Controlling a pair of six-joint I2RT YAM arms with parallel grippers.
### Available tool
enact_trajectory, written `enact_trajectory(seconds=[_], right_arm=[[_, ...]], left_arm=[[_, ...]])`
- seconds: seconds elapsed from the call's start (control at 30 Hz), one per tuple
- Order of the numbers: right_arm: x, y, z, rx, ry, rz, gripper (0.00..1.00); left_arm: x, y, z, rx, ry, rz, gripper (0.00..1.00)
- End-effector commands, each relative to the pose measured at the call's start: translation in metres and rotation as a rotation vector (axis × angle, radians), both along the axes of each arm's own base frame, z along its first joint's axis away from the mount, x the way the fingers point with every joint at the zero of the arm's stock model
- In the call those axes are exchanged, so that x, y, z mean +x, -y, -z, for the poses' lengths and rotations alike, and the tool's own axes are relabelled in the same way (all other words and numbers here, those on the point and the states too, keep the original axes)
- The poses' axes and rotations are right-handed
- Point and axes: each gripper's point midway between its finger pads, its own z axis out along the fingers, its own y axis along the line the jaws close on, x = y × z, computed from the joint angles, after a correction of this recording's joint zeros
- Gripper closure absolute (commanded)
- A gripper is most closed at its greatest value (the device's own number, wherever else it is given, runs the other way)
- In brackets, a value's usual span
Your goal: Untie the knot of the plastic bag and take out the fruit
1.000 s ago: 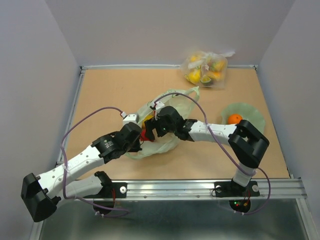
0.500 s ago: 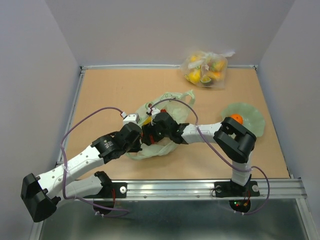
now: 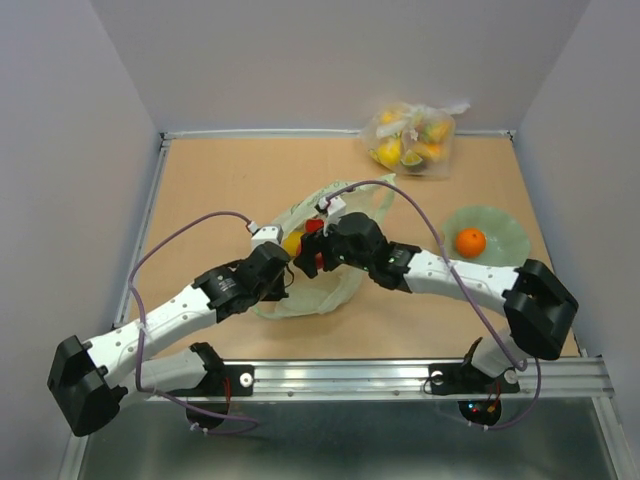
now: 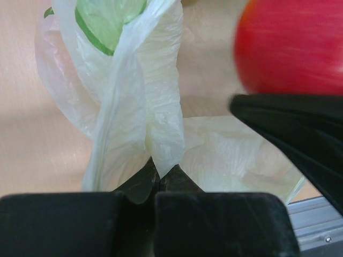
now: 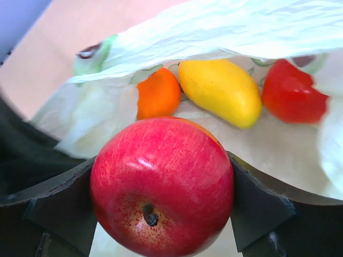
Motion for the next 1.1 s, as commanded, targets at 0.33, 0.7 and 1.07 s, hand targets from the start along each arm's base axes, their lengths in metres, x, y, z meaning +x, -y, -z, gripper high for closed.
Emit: enact_trajectory(seconds=[0.33, 0.7, 1.07], right_arm=[[0.005, 0.154, -0.058, -0.165, 0.063, 0.466, 0.98], [0.033, 0.320, -0.058, -0.184, -0.008, 0.987, 0.99], [0.068, 0.460, -0.011, -0.230, -0.222, 1.384, 0.85]], left_arm=[[0.038, -0.007, 0.006, 0.063, 0.077, -0.042, 1.00], [0.045, -0.012, 0.008, 0.073, 0.094, -0.034, 1.00], [0.040, -0.007, -0.020, -0.029, 0.148, -0.023, 1.00]])
